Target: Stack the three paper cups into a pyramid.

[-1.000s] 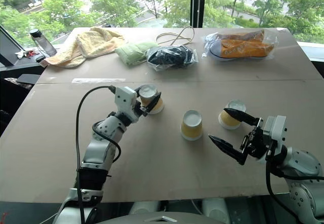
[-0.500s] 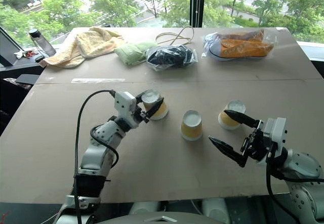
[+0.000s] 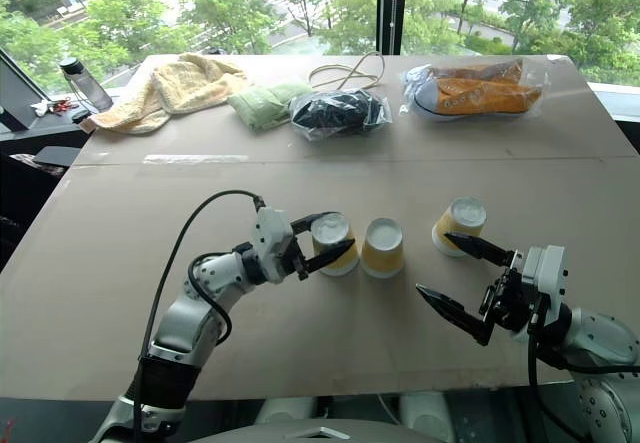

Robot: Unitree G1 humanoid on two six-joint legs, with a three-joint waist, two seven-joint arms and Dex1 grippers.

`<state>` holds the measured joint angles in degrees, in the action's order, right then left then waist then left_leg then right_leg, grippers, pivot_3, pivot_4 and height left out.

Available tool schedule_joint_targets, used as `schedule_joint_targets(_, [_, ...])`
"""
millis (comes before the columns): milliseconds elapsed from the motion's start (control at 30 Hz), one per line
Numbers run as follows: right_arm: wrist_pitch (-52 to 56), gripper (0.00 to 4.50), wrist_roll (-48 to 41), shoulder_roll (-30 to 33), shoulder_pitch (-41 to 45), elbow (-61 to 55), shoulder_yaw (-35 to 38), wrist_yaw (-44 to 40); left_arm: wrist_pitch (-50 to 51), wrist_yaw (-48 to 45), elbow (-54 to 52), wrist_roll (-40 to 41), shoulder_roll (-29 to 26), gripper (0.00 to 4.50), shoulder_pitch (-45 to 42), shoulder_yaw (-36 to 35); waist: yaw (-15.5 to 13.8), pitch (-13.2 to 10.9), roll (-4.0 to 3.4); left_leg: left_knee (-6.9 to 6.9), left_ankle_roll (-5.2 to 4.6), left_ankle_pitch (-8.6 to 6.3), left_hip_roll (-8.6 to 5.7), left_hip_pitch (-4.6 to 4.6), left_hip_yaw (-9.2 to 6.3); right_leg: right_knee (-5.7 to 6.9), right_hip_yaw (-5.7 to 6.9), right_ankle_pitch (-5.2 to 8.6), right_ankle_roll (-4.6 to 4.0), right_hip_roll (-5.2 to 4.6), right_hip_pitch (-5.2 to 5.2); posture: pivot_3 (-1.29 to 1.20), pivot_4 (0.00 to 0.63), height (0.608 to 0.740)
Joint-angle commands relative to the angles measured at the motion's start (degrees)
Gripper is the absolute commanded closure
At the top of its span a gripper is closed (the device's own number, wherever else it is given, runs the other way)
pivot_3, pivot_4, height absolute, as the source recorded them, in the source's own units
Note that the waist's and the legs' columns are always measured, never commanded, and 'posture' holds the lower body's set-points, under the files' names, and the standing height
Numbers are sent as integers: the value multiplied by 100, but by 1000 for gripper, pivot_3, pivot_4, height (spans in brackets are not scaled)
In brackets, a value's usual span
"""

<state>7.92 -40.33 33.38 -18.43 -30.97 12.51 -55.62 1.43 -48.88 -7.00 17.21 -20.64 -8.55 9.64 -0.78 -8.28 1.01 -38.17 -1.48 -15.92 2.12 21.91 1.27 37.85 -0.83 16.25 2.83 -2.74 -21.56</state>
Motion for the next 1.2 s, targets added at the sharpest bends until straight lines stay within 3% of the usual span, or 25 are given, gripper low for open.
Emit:
schedule_joint_targets(33, [-125, 0, 4, 16, -1, -98, 183, 3, 54, -34, -147, 47, 11, 2109, -61, 37, 0, 0, 0, 0, 0, 0, 0, 0, 0, 0, 0, 0, 0, 0, 0, 0, 150, 740])
schedule_joint_targets(167, [-129, 0, 19, 10, 24, -91, 176, 16, 176, -62, -164, 99, 19, 2109, -64, 53, 0, 0, 0, 0, 0, 0, 0, 0, 0, 0, 1, 0, 0, 0, 0, 0, 150, 740])
schedule_joint_targets(233, [-123, 0, 23, 3, 49, -91, 159, 30, 193, -87, -206, 127, 27, 992, -49, 76, 0, 0, 0, 0, 0, 0, 0, 0, 1, 0, 1, 0, 0, 0, 0, 0, 150, 740])
schedule_joint_targets(333, [-110, 0, 19, 3, 78, -97, 148, 55, 170, -101, -250, 131, 41, 36, -44, 73, 0, 0, 0, 0, 0, 0, 0, 0, 1, 0, 2, 0, 0, 0, 0, 0, 150, 740])
schedule_joint_targets(633, [-77, 0, -16, 26, 112, -122, 138, 101, 135, -309, -889, 514, -114, 36, 20, -191, 1, -1, -1, 0, 0, 0, 1, 1, 0, -1, 0, 0, 0, 0, 0, 0, 150, 740])
schedule_joint_targets(800, [-226, 0, 52, -105, 174, -28, 183, 200, 522, -248, -1537, 1225, -251, 36, 32, -594, 5, -2, -1, 0, 0, 0, 2, 2, -3, -1, -6, 0, 0, -1, 0, 0, 150, 740])
schedule_joint_targets(1033, [-369, 0, 509, -386, 480, 361, 385, 887, 1793, -459, -2326, 2352, -1119, 36, 24, -885, 2, -12, -12, 0, 0, 0, 2, -1, 3, -1, -3, 1, 0, 0, -1, 0, 150, 740])
schedule_joint_targets(1133, [-197, 0, 855, -464, 623, 645, 530, 1529, 2500, -987, -2385, 2528, -2232, 36, -291, -1192, 8, -21, 0, 0, 0, 0, 2, 1, -1, 0, -2, 1, -1, 7, -3, 0, 150, 740])
schedule_joint_targets(1200, [-90, 0, 921, -483, 655, 741, 520, 1677, 2770, -1115, -2359, 2637, -2690, 36, -522, -1312, -1, -27, -12, 1, 1, 0, 3, -1, -3, 5, 6, 2, -3, 11, -5, 0, 150, 740])
